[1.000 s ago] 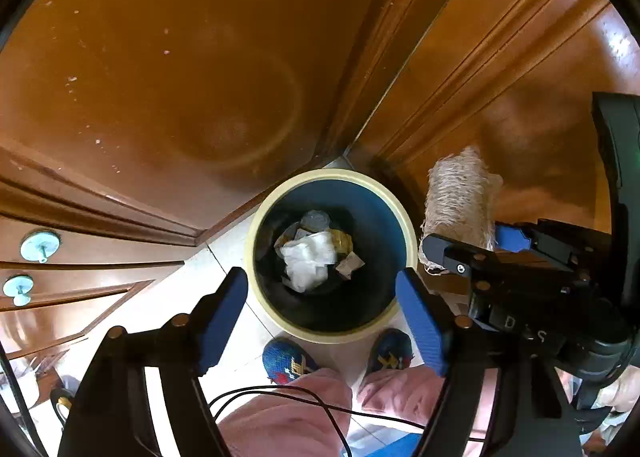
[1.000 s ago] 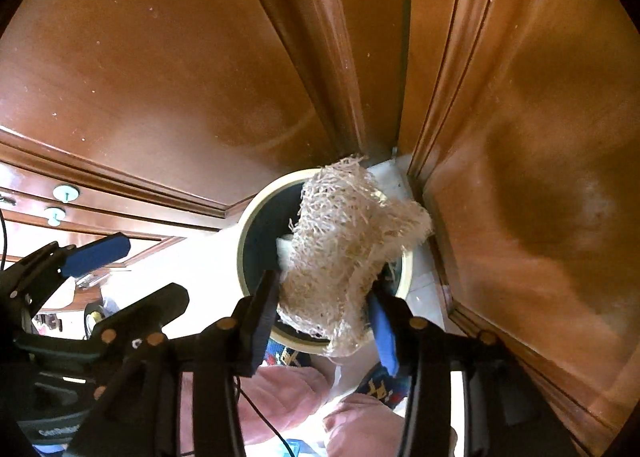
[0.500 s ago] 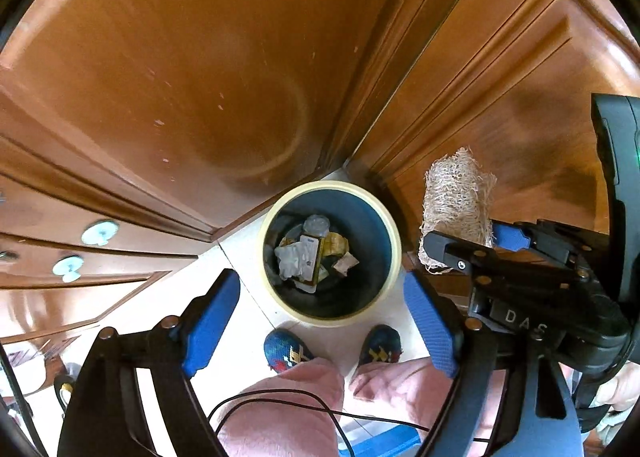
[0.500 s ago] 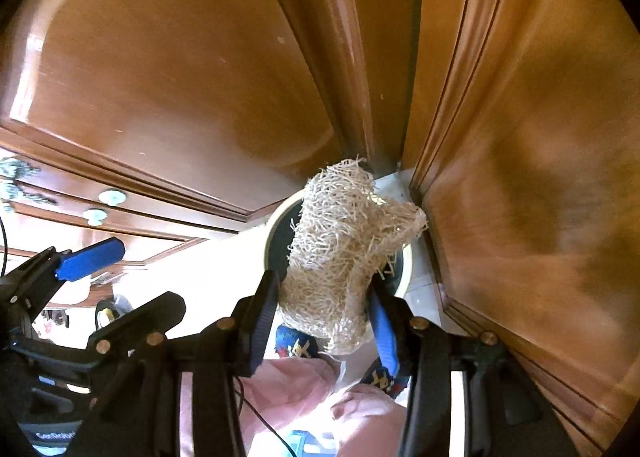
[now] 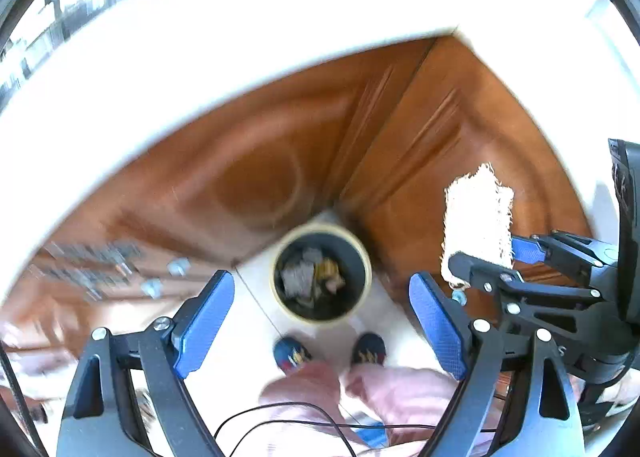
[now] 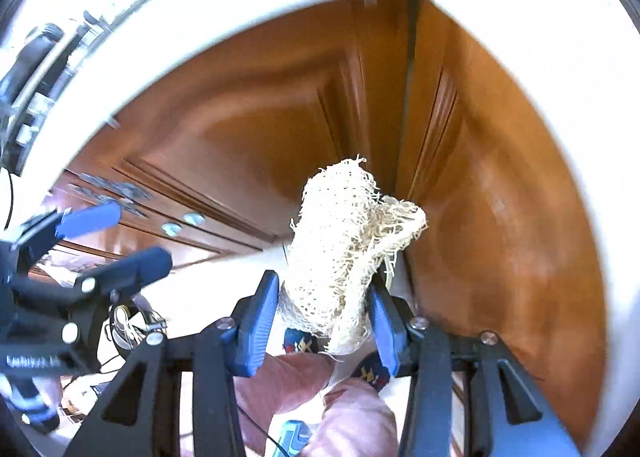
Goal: Collect trash
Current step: 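Raise both tools back up to the counter, loofah still in the right tool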
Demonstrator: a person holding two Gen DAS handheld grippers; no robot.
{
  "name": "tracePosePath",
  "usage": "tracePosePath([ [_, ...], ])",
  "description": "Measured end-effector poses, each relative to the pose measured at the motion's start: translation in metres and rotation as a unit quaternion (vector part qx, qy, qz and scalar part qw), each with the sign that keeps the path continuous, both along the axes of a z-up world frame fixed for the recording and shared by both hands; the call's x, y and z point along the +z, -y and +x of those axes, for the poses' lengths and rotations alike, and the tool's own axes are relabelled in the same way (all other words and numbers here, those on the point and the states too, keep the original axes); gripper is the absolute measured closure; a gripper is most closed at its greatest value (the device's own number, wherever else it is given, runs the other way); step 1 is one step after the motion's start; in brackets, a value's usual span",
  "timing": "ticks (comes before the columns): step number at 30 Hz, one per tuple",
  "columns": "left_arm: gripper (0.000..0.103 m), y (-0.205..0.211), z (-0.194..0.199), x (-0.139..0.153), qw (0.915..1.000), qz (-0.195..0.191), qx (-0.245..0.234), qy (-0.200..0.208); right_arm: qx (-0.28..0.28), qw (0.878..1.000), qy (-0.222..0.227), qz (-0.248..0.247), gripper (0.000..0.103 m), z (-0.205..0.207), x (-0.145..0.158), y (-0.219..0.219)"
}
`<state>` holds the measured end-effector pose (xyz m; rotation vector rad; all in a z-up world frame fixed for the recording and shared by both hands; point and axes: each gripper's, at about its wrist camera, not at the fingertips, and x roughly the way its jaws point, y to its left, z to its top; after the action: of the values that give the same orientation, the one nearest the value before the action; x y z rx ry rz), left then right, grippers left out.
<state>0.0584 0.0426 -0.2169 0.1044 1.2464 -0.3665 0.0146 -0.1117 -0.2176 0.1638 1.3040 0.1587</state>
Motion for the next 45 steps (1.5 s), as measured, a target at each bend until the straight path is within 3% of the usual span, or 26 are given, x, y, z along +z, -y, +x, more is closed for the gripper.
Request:
tracePosePath([
  [9, 0.015, 0.012, 0.018, 0.126, 0.9923, -0.018, -0.042, 0.115, -0.015, 0.992, 0.122, -0.014, 0.059, 0.014, 0.128, 0.010],
  [16, 0.015, 0.007, 0.043, 0.189, 0.9834, -0.040, -0.050, 0.170, -0.017, 0.979, 0.201, -0.036, 0.059, 0.036, 0.206, 0.003],
  [21, 0.015, -0.004, 0.058, 0.222, 0.9798, -0.052, -0.040, 0.189, -0.020, 0.971, 0.235, -0.045, 0.059, 0.057, 0.239, -0.007],
  [32, 0.015, -0.044, 0.103, 0.246, 0.9773, -0.068, -0.003, 0.200, -0.007, 0.966, 0.253, -0.055, 0.059, 0.110, 0.269, -0.025],
  [38, 0.015, -0.044, 0.137, 0.258, 0.9757, -0.057, 0.003, 0.211, 0.011, 0.968, 0.239, -0.074, 0.059, 0.140, 0.258, -0.020],
  [45, 0.015, -0.029, 0.178, 0.254, 0.9768, -0.046, -0.007, 0.209, 0.020, 0.979, 0.197, -0.040, 0.059, 0.199, 0.231, 0.014],
])
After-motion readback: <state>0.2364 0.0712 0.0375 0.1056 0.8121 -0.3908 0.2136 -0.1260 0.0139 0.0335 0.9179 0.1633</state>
